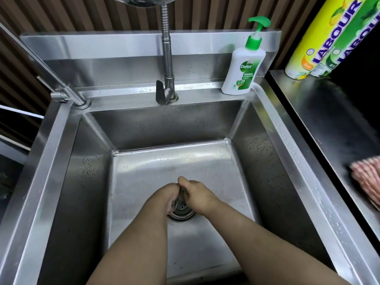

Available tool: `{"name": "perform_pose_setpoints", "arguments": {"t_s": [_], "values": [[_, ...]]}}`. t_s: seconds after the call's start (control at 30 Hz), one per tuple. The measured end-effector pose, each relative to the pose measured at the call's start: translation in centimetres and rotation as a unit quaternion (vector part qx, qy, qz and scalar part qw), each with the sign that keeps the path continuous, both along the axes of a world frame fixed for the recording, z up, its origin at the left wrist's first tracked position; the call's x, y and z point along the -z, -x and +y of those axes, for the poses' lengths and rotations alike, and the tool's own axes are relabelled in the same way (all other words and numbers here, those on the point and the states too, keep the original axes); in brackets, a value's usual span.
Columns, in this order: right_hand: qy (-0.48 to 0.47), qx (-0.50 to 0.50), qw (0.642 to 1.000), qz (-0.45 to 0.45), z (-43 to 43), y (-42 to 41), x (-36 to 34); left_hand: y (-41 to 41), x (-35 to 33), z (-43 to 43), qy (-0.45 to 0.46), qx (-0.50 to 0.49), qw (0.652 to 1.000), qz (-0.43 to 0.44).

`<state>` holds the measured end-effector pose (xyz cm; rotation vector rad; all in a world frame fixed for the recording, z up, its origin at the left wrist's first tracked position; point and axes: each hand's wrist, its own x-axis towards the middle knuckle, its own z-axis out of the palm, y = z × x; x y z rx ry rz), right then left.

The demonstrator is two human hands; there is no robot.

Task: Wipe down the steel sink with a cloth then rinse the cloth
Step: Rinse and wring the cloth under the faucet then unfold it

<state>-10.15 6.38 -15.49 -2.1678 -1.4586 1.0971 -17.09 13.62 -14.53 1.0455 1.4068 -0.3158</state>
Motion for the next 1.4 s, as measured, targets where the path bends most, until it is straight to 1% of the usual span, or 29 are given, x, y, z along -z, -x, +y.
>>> {"name": "perform_pose_setpoints", "arguments": {"t_s": [0.07, 0.13, 0.17, 0.2, 0.27, 0.33, 0.4, 0.47, 0.5, 0.6, 0.7, 0.77, 0.8, 0.9, 0.97, 1.03, 1.1, 1.17, 1.2, 1.23, 1.27, 1.33, 1.4], "values": [[-0.014, -0.026, 0.999, -0.026, -0.5, -0.9, -0.3, 0.1, -0.4, -0.2, 0.008, 0.003, 1.0, -0.003], [-0.014, -0.03, 0.999, -0.015, -0.6, -0.7, -0.4, 0.2, -0.3, -0.2, 0.005, -0.008, 1.0, -0.014], [0.001, 0.006, 1.0, 0.009, -0.5, -0.5, -0.4, 0.3, 0.2, -0.2, -0.003, -0.013, 1.0, -0.023], [0.015, 0.068, 0.996, 0.05, -0.2, -0.9, -0.5, 0.3, 0.2, -0.2, -0.011, -0.014, 0.999, -0.03], [0.059, 0.19, 0.97, 0.143, 0.5, -1.6, -0.9, 0.6, 0.5, -0.3, -0.011, -0.041, 0.997, -0.066], [0.124, 0.263, 0.932, 0.217, 0.7, -2.2, -0.9, 1.4, 0.6, -0.4, 0.037, -0.081, 0.988, -0.125], [0.167, 0.284, 0.91, 0.252, 0.5, -2.6, -0.8, 2.4, 0.5, -0.4, 0.075, -0.098, 0.973, -0.194], [0.189, 0.296, 0.891, 0.288, 0.3, -2.8, -0.7, 3.7, 0.8, -0.3, 0.084, -0.096, 0.96, -0.25], [0.2, 0.305, 0.876, 0.315, 0.3, -2.8, -0.5, 4.4, 1.0, -0.2, 0.087, -0.083, 0.956, -0.269], [0.235, 0.321, 0.837, 0.374, 0.5, -2.7, 0.0, 5.9, 1.6, -0.2, 0.061, -0.024, 0.953, -0.296], [0.246, 0.331, 0.822, 0.392, 0.8, -2.5, 0.3, 6.1, 1.8, -0.3, 0.036, 0.006, 0.95, -0.31], [0.248, 0.338, 0.818, 0.394, 0.8, -2.3, 0.2, 6.0, 1.7, -0.3, 0.029, 0.026, 0.949, -0.313], [0.248, 0.338, 0.818, 0.394, 0.8, -2.3, 0.1, 5.9, 1.8, -0.2, 0.01, 0.044, 0.949, -0.312], [0.26, 0.315, 0.822, 0.396, 0.8, -2.2, -0.3, 5.8, 2.0, 0.0, -0.095, 0.079, 0.944, -0.307], [0.279, 0.285, 0.824, 0.402, 0.8, -2.4, -0.7, 5.7, 2.3, 0.0, -0.174, 0.099, 0.934, -0.296], [0.298, 0.258, 0.821, 0.412, 0.8, -2.8, -1.0, 5.6, 2.5, 0.1, -0.267, 0.14, 0.914, -0.27], [0.302, 0.254, 0.814, 0.427, 0.8, -3.1, -1.1, 5.4, 2.9, 0.2, -0.317, 0.178, 0.893, -0.267], [0.295, 0.257, 0.811, 0.435, 0.9, -3.0, -0.7, 4.7, 2.9, -0.3, -0.308, 0.158, 0.896, -0.279], [0.286, 0.258, 0.813, 0.437, 1.0, -2.7, -0.7, 4.2, 2.8, -0.8, -0.319, 0.128, 0.898, -0.277], [0.271, 0.26, 0.817, 0.437, 1.1, -2.3, -0.5, 3.6, 2.6, -1.2, -0.352, 0.092, 0.894, -0.262], [0.251, 0.264, 0.824, 0.433, 1.3, -1.8, -0.6, 3.1, 2.5, -1.5, -0.388, 0.058, 0.889, -0.234], [0.2, 0.296, 0.845, 0.399, 1.6, -0.7, -0.7, 2.4, 2.3, -1.7, -0.416, 0.016, 0.892, -0.177], [0.145, 0.347, 0.856, 0.355, 1.5, 0.0, -0.1, 2.1, 2.5, -1.6, -0.41, 0.037, 0.903, -0.118]]}}
